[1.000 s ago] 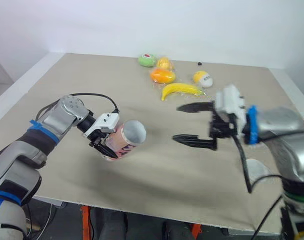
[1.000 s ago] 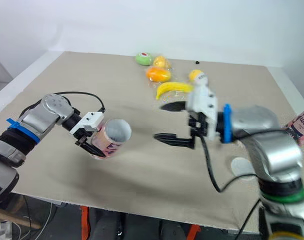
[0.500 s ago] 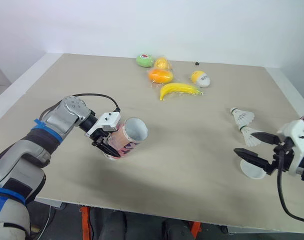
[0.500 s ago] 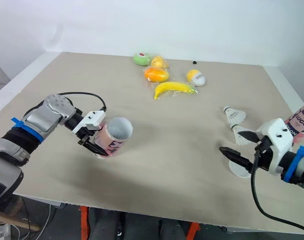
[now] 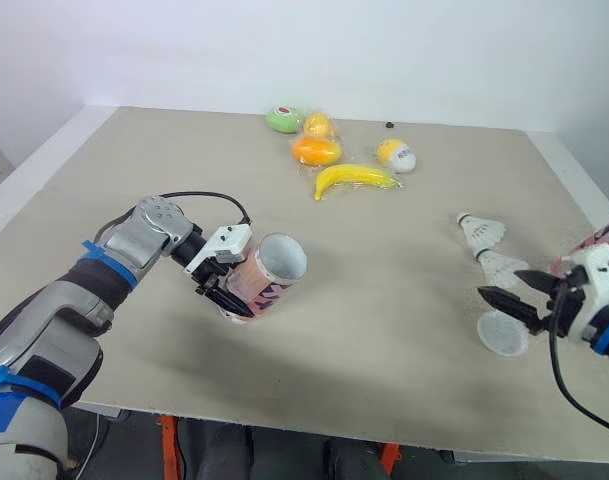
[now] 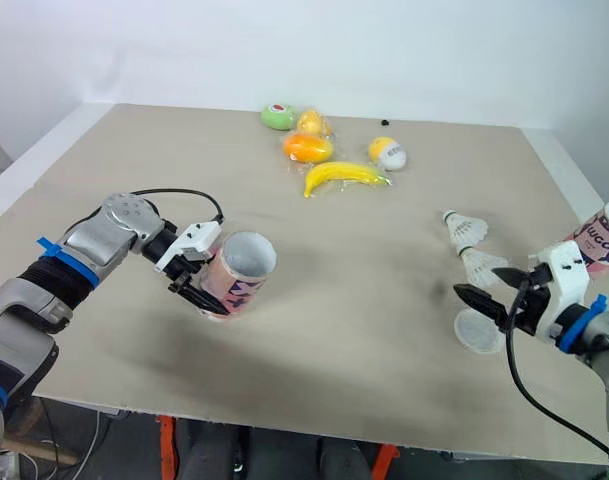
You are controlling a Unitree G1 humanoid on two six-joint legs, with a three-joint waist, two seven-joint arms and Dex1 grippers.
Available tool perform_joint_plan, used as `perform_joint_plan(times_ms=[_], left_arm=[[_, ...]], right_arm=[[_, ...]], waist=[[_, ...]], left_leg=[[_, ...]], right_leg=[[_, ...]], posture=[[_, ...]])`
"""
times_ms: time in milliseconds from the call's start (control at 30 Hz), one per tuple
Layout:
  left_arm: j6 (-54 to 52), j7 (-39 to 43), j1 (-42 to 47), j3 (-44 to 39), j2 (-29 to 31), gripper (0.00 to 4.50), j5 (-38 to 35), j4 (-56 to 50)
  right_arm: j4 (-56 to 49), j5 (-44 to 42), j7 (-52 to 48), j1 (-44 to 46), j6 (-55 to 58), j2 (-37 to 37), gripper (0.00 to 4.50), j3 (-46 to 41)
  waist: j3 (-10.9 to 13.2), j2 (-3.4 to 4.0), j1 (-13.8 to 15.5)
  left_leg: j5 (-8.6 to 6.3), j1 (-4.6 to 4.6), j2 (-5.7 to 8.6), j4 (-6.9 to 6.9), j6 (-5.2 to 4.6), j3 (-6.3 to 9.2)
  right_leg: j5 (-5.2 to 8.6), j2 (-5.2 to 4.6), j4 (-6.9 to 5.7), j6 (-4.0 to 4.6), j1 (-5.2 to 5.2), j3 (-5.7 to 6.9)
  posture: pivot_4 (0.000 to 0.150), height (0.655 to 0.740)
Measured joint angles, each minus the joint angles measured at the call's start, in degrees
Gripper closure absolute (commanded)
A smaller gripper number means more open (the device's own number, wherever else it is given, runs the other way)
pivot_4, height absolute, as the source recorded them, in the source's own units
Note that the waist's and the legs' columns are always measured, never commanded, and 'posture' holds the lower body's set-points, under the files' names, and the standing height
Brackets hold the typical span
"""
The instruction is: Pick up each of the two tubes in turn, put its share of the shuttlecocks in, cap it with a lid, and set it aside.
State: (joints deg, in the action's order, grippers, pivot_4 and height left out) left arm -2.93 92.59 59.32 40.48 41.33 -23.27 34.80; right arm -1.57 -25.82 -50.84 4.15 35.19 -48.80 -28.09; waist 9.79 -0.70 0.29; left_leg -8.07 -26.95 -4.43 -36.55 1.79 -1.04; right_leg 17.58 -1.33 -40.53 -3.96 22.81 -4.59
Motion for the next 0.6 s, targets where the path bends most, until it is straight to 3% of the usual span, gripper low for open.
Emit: perform_joint_plan(times_ms=[467, 533, 600], left_arm=[[0.35, 0.01, 0.00, -0.12, -0.01, 1.56, 0.55, -0.20], [0.40, 0.01, 0.00, -0.12, 0.00, 1.56, 0.69, -0.18], [0.42, 0.01, 0.00, -0.12, -0.01, 1.56, 0.69, -0.21]], right_arm=[[14.68, 2.77, 2.31, 9.73, -4.15, 0.34, 0.02, 5.94], [17.18, 3.45, 2.75, 11.95, -5.12, 0.65, 0.57, 7.28], [18.81, 3.84, 3.35, 13.02, -5.65, 1.02, 1.46, 8.00]], waist=[[0.00, 0.02, -0.03], [0.00, 0.02, -0.05], [-0.01, 0.03, -0.02]], left_leg=[[0.00, -0.02, 0.01, -0.01, 0.00, -0.03], [0.00, -0.02, 0.00, -0.01, 0.00, -0.03], [0.00, -0.02, 0.00, -0.01, -0.01, -0.03]], right_leg=[[-0.03, 0.00, 0.00, -0.02, 0.04, -0.02], [-0.03, 0.01, 0.00, -0.01, 0.04, -0.03], [-0.04, 0.01, 0.00, -0.01, 0.04, -0.02]], posture=[[0.150, 0.6917], [0.150, 0.6917], [0.150, 0.6917]])
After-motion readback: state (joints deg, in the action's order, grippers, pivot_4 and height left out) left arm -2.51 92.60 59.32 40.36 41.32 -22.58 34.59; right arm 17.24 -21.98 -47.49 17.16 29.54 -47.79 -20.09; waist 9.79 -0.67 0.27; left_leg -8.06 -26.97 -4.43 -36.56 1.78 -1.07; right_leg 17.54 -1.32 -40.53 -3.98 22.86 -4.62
